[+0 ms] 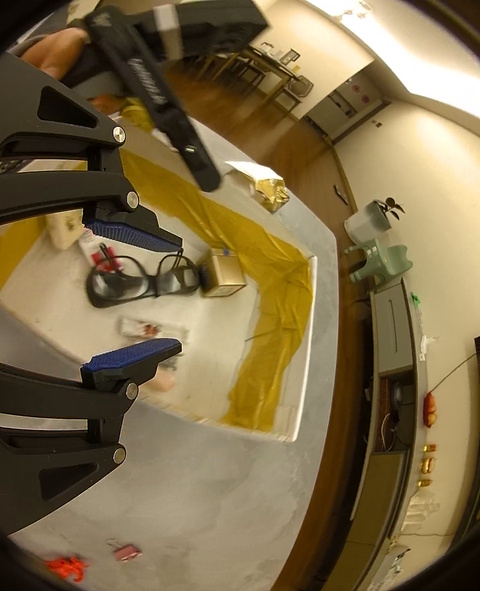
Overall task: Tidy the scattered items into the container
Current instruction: 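Open both tools to drop the glasses and gold tin into the box, then move the right tool to the red figure while the left tool approaches the pink clip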
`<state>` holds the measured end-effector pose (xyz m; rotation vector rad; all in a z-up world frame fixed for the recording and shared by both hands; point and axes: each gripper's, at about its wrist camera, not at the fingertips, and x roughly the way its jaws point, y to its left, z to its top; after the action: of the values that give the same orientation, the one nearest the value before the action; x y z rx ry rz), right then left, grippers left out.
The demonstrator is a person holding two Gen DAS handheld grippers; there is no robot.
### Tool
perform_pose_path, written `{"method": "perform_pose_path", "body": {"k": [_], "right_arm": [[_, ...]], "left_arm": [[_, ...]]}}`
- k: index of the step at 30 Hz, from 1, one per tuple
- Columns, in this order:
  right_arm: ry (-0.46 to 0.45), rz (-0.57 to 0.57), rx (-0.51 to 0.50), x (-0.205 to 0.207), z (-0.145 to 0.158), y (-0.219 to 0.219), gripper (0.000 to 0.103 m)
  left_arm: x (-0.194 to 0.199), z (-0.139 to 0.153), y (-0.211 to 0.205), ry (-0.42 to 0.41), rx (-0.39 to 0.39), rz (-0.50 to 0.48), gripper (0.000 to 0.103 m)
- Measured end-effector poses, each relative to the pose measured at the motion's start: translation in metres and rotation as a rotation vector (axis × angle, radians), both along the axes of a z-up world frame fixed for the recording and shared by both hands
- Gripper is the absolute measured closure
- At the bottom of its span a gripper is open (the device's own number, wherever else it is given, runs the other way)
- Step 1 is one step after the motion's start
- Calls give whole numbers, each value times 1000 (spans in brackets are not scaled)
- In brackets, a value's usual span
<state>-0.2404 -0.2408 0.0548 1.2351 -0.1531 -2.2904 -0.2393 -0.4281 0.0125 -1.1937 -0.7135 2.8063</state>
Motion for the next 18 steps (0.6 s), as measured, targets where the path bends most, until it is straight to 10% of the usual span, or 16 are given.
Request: {"method": "perform_pose_path", "body": {"k": [18], "right_arm": [[110,46,74,70,3,57,51]], "left_arm": [[0,5,34,22,-129,-66,50]]}}
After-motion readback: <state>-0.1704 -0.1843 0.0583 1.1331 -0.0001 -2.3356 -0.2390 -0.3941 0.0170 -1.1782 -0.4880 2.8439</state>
